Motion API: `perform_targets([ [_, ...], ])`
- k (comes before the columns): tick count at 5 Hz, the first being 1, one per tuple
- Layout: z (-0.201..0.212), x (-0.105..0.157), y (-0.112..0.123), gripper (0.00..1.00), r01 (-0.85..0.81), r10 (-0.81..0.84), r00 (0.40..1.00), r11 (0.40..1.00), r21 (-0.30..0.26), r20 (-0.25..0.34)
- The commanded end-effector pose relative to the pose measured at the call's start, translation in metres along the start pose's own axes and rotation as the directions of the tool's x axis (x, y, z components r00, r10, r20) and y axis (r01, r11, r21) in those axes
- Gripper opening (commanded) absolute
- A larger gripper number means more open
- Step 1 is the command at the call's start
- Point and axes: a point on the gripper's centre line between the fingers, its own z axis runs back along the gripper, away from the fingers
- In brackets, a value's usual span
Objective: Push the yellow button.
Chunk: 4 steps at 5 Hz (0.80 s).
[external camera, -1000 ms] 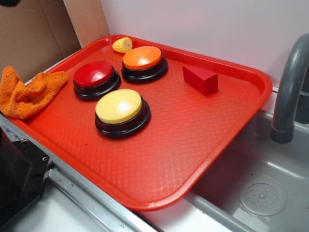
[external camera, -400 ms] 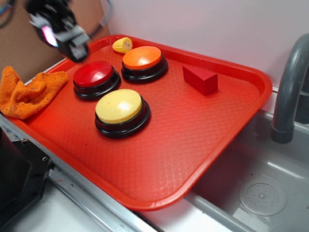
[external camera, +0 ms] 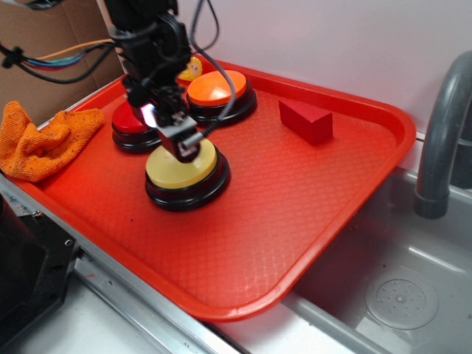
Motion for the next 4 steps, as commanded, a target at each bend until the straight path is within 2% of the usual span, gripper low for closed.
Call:
perform_targets([
  [1,0.003,0.022,-0.008,1.00,0.057,-0.058,0.998,0.994,0.088,0.010],
  [2,0.019,0.021,-0.008,1.00,0.048,-0.048,0.999,0.995,0.089,0.001],
  [4,0.056,0.011,-0.007,1.00,0.021,-0.022,1.000,0.990,0.137,0.005],
])
